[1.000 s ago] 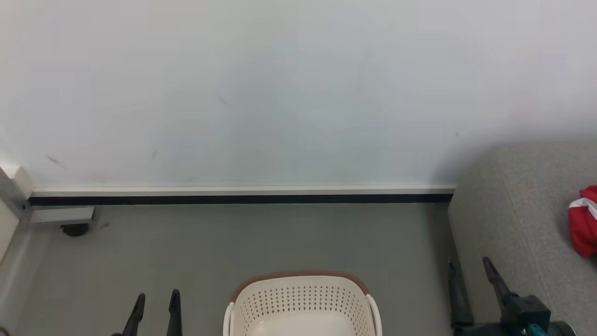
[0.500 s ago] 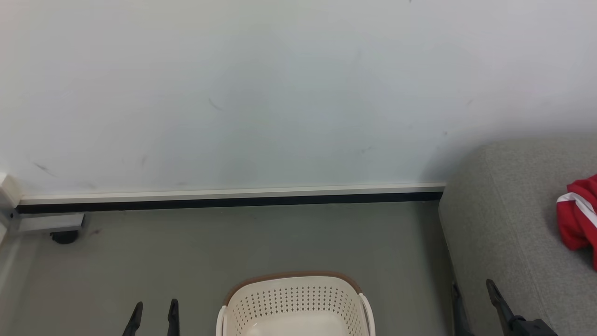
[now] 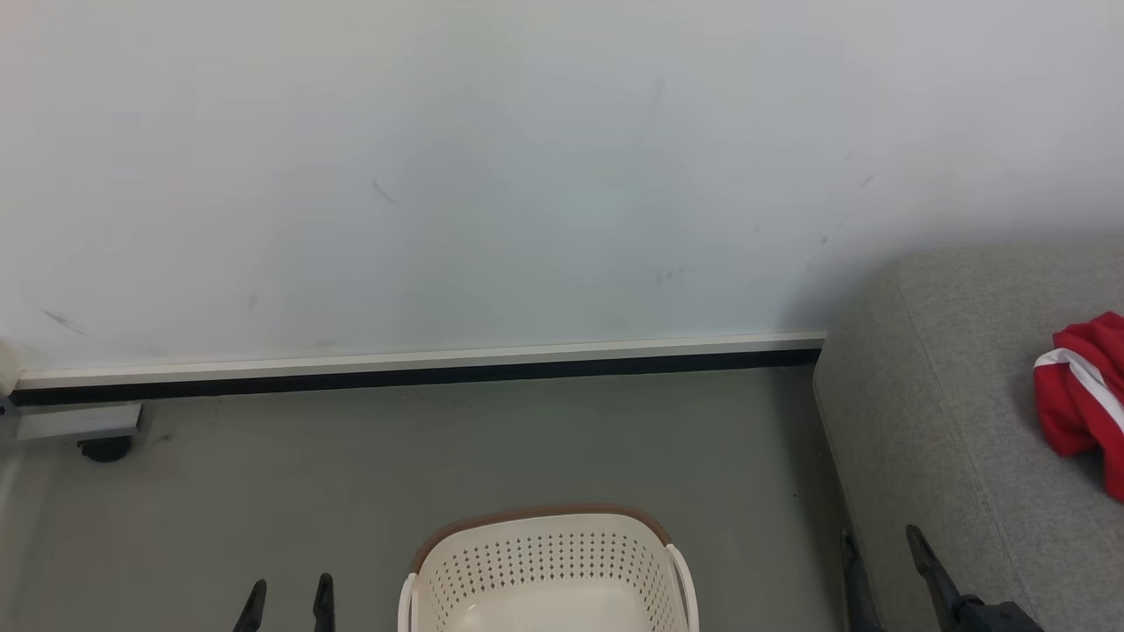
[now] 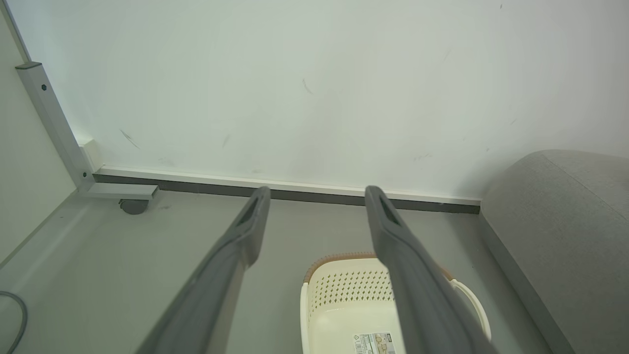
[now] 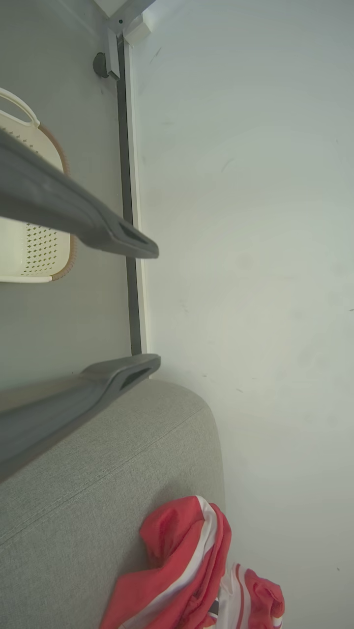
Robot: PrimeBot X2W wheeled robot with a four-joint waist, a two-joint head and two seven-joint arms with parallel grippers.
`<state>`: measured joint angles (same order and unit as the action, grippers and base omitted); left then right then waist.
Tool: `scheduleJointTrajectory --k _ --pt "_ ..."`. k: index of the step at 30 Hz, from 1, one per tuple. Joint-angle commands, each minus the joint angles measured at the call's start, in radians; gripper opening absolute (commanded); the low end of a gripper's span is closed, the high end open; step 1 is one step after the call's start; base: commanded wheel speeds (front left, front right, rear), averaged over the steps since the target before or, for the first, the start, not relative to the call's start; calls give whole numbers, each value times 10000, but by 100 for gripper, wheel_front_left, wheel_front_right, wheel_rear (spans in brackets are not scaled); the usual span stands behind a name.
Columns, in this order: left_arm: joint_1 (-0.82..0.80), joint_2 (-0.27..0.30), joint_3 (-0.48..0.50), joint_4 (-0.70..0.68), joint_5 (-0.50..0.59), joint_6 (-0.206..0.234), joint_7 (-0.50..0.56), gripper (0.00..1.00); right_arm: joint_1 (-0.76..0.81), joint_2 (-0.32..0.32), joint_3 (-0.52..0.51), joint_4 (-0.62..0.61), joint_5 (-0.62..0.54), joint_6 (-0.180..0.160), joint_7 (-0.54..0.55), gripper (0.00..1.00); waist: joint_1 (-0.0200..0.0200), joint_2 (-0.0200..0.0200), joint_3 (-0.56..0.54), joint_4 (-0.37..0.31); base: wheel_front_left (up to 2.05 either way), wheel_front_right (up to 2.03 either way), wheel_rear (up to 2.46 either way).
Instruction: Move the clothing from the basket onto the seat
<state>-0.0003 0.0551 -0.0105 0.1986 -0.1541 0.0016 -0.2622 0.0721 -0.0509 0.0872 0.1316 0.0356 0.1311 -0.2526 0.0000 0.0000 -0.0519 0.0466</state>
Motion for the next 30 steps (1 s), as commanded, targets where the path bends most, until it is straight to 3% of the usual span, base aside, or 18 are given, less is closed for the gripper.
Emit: scheduleJointTrajectory --k 1,12,13,18,30 --pt "88 -8 42 -3 26 -12 -44 100 107 9 7 -5 39 -6 -45 100 0 0 7 2 0 0 0" --pt "81 -28 104 -129 31 1 -44 100 108 9 146 -10 105 -6 -39 100 0 0 57 -49 0 0 0" --pt "-3 -17 64 -87 34 -4 4 0 7 0 125 9 68 0 -27 0 0 0 58 -50 0 0 0" --pt "2 -54 48 340 -99 -14 142 0 116 -1 112 358 228 0 -11 0 0 0 64 -55 0 0 0" --pt "-247 -52 126 426 -2269 -210 714 0 15 -188 -94 267 2755 -1 319 0 0 0 106 -91 0 0 0"
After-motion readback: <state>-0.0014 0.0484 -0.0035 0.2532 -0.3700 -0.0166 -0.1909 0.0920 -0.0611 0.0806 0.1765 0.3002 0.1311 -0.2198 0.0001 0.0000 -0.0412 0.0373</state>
